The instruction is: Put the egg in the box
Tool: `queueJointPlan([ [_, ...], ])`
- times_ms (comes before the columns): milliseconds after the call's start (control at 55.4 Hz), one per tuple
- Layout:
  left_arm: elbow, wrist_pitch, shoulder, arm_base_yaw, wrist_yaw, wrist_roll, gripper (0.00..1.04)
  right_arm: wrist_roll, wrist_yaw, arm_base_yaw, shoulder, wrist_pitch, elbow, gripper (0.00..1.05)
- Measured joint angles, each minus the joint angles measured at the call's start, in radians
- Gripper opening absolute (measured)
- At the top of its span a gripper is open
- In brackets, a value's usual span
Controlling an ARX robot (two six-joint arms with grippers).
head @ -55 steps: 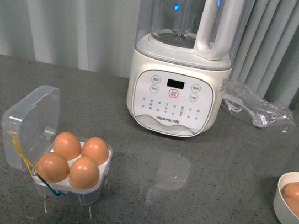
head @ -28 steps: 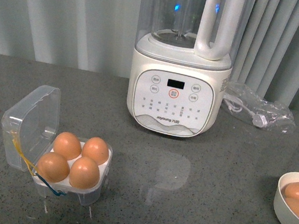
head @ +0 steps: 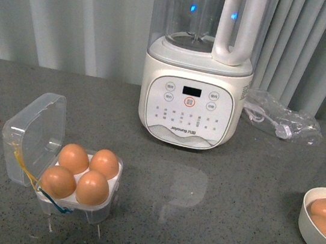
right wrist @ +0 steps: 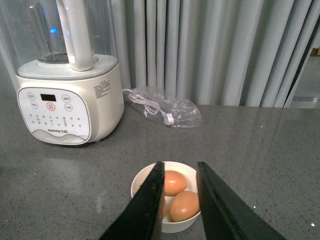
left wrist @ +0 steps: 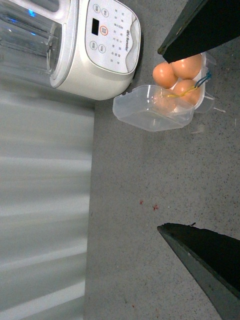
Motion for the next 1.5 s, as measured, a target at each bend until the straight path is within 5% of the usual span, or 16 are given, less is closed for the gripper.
queueJointPlan([
  [307, 0.001, -0.002, 0.002, -0.001, -0.006, 0.0, 0.98, 0.0, 0.0, 0.0, 0.0, 0.0, 0.0, 0.8],
  [361, 0.06, -0.18, 0.101, -0.041, -0.182, -0.035, 0.98, 0.0, 0.0, 0.0, 0.0, 0.0, 0.0, 0.94],
  [397, 0.084, -0.235, 0.174, -0.035, -0.208, -0.052, 0.98, 0.002, 0.0, 0.0, 0.0, 0.0, 0.0, 0.99],
  [541, 0.168, -0.175, 0.399, 0.102, -0.026, -0.084, 0.98, 0.004, -0.001, 0.0, 0.0, 0.0, 0.0, 0.97],
  [758, 0.291, -0.002, 0.74, 0.196, 0.088, -0.013, 0.98, 0.004, -0.001, 0.0, 0.0, 0.0, 0.0, 0.97],
  [1497, 0.571, 0.301, 1.483, 0.116, 0.018, 0.128, 0.98, 0.004, -0.001, 0.0, 0.0, 0.0, 0.0, 0.97],
])
